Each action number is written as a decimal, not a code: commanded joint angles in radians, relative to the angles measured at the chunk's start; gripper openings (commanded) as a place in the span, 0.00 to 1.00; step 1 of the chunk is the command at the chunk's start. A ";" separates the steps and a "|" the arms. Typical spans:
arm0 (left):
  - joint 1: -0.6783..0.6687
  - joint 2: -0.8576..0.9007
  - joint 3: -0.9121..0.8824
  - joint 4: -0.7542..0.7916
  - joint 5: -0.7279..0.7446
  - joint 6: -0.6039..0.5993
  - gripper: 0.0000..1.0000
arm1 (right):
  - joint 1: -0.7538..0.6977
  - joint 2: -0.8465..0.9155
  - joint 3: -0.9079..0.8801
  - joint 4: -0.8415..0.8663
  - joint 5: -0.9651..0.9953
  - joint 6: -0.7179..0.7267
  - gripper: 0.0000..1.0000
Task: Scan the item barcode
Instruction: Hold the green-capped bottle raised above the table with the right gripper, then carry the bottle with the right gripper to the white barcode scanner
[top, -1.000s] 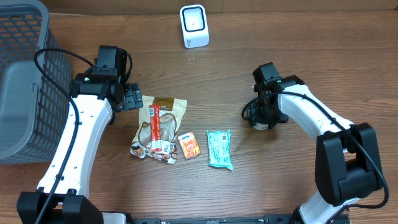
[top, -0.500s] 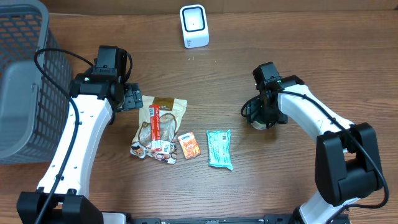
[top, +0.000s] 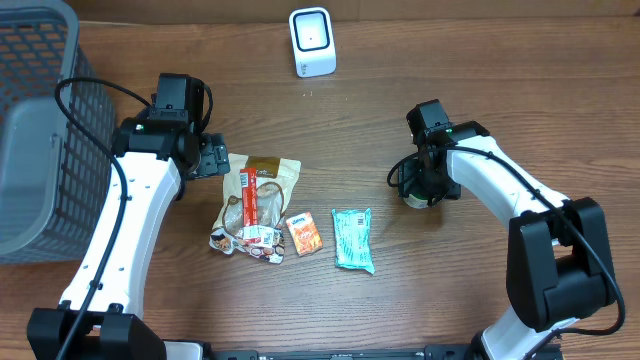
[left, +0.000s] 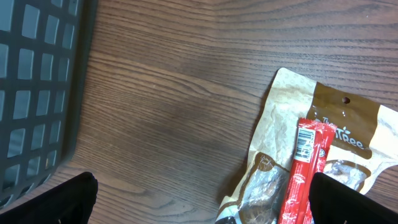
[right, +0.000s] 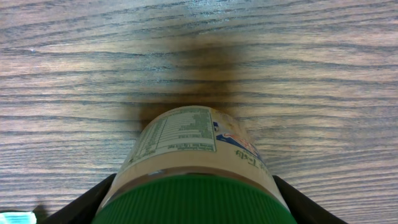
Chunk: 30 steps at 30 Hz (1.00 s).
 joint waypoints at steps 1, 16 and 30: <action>0.002 0.003 0.000 0.002 -0.010 0.001 1.00 | -0.002 0.016 0.008 0.003 -0.002 0.005 0.69; 0.002 0.003 0.000 0.002 -0.010 0.001 1.00 | -0.002 0.016 0.008 -0.005 -0.002 0.005 0.75; 0.002 0.003 0.000 0.002 -0.010 0.001 1.00 | -0.002 0.016 0.008 -0.014 -0.003 0.005 0.62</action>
